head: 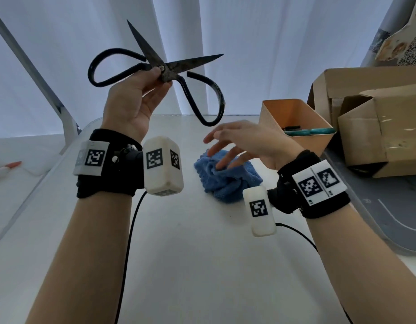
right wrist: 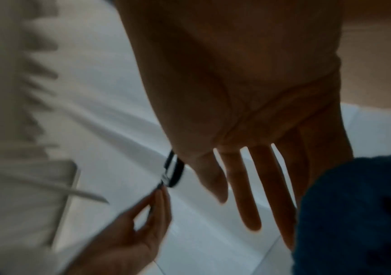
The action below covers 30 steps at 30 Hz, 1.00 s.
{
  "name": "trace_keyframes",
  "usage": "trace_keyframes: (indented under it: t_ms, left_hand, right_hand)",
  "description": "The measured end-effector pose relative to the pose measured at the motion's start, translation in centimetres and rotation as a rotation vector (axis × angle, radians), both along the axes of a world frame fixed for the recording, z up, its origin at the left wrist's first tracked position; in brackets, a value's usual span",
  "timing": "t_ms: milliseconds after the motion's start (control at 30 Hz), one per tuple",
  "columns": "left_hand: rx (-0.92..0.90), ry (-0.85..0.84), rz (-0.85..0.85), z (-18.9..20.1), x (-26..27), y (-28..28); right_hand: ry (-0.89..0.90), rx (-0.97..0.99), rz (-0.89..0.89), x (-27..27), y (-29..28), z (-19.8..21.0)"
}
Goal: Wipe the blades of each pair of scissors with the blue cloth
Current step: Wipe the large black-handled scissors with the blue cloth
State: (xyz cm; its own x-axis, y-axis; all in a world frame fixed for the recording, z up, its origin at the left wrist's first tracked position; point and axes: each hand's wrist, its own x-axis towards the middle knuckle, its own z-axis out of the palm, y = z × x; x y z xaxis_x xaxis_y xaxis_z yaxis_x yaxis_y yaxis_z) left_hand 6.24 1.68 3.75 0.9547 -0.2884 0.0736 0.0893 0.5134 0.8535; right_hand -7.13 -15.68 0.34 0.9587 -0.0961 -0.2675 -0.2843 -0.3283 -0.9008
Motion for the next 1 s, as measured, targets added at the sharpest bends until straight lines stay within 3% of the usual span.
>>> trace_keyframes:
  t_ms: [133,433,600,767,833,933,1000]
  left_hand:
    - [-0.001,-0.017,-0.024,0.6,-0.5,-0.1]
    - [0.047,-0.005,-0.055,0.7,-1.3,-0.7]
    - [0.040,0.008,-0.053,0.8,-1.3,-0.7]
    - [0.048,0.004,-0.064,1.1,-1.0,-0.3]
    - [0.051,0.003,-0.073,1.1,-1.0,-0.2]
    - [0.045,0.006,-0.081,1.2,-1.0,-0.2]
    - [0.050,0.000,-0.088,1.2,-1.1,-0.3]
  right_hand:
    - [0.101,-0.405,0.098,0.4,0.2,-1.2]
    - [0.154,-0.681,0.131,0.7,-0.3,-2.7]
    - [0.061,-0.632,0.068,0.9,-0.7,-2.6]
    - [-0.131,-0.490,-0.195,0.9,-1.7,-2.2]
    - [-0.234,-0.325,-0.289,0.6,-2.0,-1.6]
    - [-0.357,0.018,-0.292,-0.3,-2.0,-0.7]
    - [-0.391,0.073,-0.346,-0.3,-2.1,-0.1]
